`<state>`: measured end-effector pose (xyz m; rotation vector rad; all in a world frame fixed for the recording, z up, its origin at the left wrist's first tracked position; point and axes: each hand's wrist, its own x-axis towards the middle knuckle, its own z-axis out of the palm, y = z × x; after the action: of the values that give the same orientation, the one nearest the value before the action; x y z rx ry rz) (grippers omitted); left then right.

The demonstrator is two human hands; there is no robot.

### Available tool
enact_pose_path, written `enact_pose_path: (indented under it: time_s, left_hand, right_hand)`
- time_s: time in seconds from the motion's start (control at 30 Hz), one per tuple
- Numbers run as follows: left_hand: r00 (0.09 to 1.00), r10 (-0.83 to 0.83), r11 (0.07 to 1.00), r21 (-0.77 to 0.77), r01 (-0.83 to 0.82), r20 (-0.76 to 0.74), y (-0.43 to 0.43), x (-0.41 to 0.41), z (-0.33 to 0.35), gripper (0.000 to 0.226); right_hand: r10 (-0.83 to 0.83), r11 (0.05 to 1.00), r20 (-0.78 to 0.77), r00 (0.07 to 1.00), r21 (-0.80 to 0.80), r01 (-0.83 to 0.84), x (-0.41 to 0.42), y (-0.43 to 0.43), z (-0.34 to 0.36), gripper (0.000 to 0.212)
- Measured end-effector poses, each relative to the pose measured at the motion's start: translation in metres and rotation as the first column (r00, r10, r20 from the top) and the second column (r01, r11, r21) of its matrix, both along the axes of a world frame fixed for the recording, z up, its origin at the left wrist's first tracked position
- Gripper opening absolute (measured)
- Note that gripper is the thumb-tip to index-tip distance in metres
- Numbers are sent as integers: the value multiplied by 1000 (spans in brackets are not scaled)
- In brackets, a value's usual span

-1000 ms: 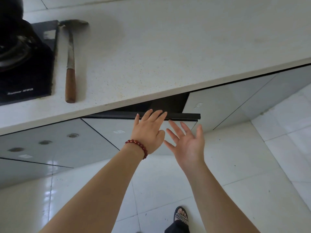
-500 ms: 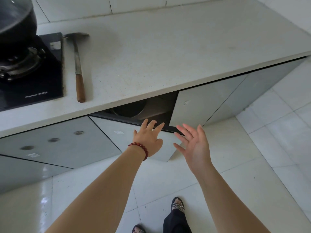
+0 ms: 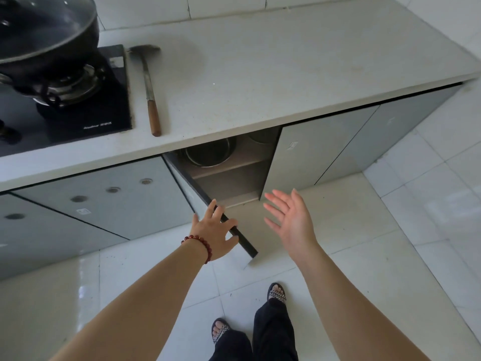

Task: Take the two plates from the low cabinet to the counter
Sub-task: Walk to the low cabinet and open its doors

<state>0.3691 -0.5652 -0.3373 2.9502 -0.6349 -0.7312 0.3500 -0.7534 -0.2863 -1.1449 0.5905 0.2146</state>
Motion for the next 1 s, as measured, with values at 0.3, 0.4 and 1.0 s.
enact_pose_path:
  time_s: [0.3,0.4,1.0]
  left_hand:
    - [992,103,994,27,-102,-67,73,-46,4,58]
    - [991,108,993,62,-103,-78,94,-50,8,66]
    - [965,250,967,-20,-252,-77,82,-44,30,70]
  right_hand:
    - [189,980,-82,979,-42,-193,-18,68,-6,42]
    - [236,970,-103,966,-38,-241,-20,86,-11,42]
    - [282,955,-72,957,-73,-287,-6,98,12,40]
